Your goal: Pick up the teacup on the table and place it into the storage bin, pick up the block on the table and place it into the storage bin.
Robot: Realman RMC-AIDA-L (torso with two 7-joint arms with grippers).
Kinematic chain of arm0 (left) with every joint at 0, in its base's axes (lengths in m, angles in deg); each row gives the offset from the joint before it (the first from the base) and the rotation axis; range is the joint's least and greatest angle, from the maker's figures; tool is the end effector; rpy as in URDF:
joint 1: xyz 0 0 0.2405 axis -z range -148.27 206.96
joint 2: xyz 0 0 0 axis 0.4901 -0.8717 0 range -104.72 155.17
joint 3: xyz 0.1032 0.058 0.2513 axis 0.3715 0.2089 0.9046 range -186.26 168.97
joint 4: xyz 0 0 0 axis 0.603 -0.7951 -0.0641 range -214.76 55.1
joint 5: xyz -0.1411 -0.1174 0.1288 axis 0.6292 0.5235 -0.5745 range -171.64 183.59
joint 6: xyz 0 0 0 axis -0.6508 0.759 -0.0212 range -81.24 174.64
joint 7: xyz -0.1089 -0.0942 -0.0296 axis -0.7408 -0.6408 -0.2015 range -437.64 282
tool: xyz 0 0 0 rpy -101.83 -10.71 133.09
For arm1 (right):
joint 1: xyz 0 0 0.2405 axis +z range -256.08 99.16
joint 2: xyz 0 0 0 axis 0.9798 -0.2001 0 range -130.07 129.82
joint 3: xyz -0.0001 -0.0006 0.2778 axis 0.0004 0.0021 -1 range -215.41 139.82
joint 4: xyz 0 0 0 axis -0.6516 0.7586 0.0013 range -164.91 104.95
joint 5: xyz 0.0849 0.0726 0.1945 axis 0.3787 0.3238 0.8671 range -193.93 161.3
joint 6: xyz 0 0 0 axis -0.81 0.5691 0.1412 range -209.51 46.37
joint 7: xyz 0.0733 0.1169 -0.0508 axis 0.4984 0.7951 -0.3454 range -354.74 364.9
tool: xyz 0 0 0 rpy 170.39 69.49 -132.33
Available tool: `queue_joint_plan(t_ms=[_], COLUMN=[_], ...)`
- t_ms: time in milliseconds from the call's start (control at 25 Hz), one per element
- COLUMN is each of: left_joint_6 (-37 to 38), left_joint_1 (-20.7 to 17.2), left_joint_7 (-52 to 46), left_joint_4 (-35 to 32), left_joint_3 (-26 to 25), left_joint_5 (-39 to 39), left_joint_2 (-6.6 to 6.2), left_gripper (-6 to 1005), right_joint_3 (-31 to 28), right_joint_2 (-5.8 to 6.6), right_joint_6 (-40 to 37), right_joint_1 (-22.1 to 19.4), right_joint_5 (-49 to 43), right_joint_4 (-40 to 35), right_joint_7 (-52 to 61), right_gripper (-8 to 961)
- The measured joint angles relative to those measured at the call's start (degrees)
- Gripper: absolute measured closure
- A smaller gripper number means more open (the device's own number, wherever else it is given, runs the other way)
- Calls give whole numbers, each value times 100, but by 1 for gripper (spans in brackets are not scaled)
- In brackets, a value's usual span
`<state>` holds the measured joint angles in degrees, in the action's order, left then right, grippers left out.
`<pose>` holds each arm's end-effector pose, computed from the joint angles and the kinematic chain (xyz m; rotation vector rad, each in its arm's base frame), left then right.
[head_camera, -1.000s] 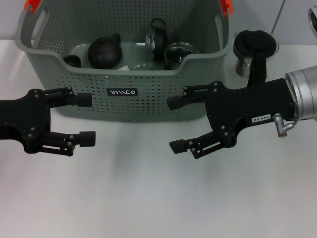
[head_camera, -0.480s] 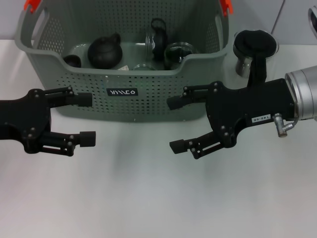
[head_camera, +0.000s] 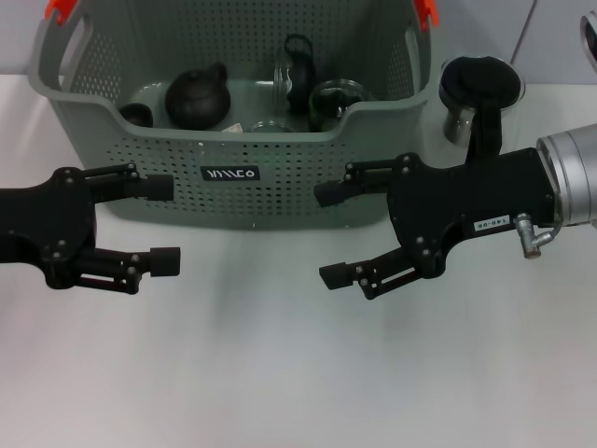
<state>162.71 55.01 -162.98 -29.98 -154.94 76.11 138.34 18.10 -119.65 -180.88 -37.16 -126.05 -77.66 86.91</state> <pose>-0.2800 0.3066 0.0854 -2.8587 -0.4496 -0.8966 0.1620 0.3713 -0.0229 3.0089 -0.0109 -0.6665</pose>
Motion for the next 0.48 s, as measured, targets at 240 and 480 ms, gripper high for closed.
queue_joint_plan(t_ms=[240, 480], left_joint_6=[0, 0], left_joint_1=[0, 0], left_joint_7=[0, 0], left_joint_4=[0, 0], left_joint_3=[0, 0], left_joint_5=[0, 0], left_joint_2=[0, 0], left_gripper=[48, 47], right_joint_3=[0, 0], right_joint_2=[0, 0], right_joint_6=[0, 0], right_joint_1=[0, 0], right_joint_5=[0, 0], right_joint_4=[0, 0], right_joint_7=[0, 0], right_gripper=[7, 7])
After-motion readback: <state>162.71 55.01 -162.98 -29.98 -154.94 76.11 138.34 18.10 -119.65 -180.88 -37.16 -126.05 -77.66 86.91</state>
